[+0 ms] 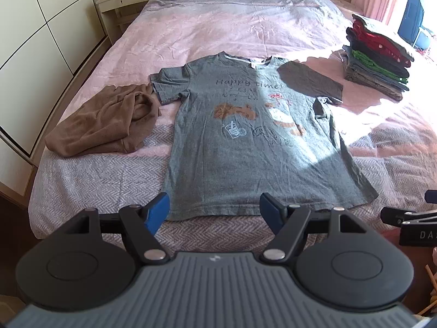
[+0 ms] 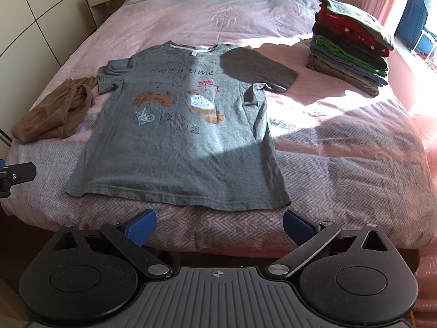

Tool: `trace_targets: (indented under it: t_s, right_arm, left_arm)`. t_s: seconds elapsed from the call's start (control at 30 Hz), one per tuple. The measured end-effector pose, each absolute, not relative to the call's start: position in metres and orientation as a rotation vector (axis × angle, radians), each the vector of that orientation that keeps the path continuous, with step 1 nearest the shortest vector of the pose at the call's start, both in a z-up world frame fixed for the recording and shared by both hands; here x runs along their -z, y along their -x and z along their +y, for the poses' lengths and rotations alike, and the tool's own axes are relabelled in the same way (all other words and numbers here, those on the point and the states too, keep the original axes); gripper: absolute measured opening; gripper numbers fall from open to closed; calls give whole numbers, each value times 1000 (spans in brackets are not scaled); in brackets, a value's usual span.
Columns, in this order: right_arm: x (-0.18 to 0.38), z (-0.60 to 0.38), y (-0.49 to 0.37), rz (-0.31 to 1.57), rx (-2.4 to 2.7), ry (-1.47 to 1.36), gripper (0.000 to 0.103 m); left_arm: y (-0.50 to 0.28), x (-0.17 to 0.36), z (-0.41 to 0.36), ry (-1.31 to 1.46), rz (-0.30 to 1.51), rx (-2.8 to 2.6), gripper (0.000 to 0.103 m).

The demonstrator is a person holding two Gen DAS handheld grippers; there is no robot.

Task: Fold clothes

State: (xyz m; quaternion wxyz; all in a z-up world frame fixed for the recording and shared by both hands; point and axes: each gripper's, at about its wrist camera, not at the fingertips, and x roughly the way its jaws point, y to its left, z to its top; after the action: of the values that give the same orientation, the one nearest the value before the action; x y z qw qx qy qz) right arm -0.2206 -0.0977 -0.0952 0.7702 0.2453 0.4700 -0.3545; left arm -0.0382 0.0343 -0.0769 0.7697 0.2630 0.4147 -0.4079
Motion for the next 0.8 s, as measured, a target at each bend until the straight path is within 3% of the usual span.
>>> trace_targets:
  t_s: [0.8]
  right_arm:
    - [94, -101, 226, 1026, 757, -502, 101]
  left_arm:
    - [50, 82, 24, -608, 909, 889, 74]
